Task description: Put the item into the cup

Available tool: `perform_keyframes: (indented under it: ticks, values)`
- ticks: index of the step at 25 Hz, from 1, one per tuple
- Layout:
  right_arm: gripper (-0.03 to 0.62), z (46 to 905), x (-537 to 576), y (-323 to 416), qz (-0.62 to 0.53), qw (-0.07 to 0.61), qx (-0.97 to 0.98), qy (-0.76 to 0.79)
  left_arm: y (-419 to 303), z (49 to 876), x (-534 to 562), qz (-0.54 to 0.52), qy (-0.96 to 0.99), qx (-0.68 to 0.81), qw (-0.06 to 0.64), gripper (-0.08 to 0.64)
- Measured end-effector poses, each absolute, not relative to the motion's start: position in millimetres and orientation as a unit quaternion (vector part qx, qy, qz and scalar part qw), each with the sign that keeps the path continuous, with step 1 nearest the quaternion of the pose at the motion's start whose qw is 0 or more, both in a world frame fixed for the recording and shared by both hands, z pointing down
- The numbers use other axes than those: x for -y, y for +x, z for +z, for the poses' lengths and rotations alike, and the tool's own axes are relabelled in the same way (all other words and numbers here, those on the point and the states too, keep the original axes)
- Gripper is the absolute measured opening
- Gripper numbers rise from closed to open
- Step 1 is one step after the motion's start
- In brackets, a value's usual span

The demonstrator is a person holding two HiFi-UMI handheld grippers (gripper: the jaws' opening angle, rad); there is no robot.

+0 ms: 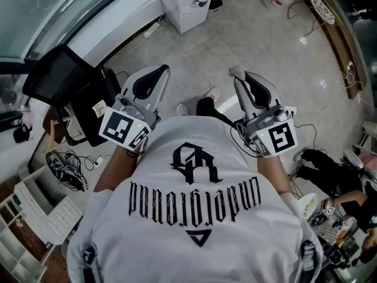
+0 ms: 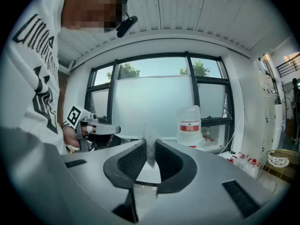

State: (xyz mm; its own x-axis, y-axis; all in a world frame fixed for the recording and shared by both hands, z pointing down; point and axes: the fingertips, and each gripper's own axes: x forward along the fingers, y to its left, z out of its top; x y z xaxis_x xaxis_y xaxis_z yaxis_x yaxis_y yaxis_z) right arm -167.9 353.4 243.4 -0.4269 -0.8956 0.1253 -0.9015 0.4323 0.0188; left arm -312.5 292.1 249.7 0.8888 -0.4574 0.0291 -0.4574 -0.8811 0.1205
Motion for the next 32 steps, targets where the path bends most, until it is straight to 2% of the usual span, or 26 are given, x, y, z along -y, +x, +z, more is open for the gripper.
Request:
perform_keyframes:
  ticks: [15, 32]
  values:
    - [0.063, 254.7, -313.2, -120.8, 0.035, 0.055, 0.839, 0.54, -264.4, 255.9, -254.5, 0.015, 0.969, 0.238, 0.064, 0.012]
    - [0.063, 260.8, -231.3, 21.8, 0.037, 0.056, 0.85, 0.523, -114.9, 262.6, -177.2, 0.022, 0.967, 0.241, 0.076, 0.012]
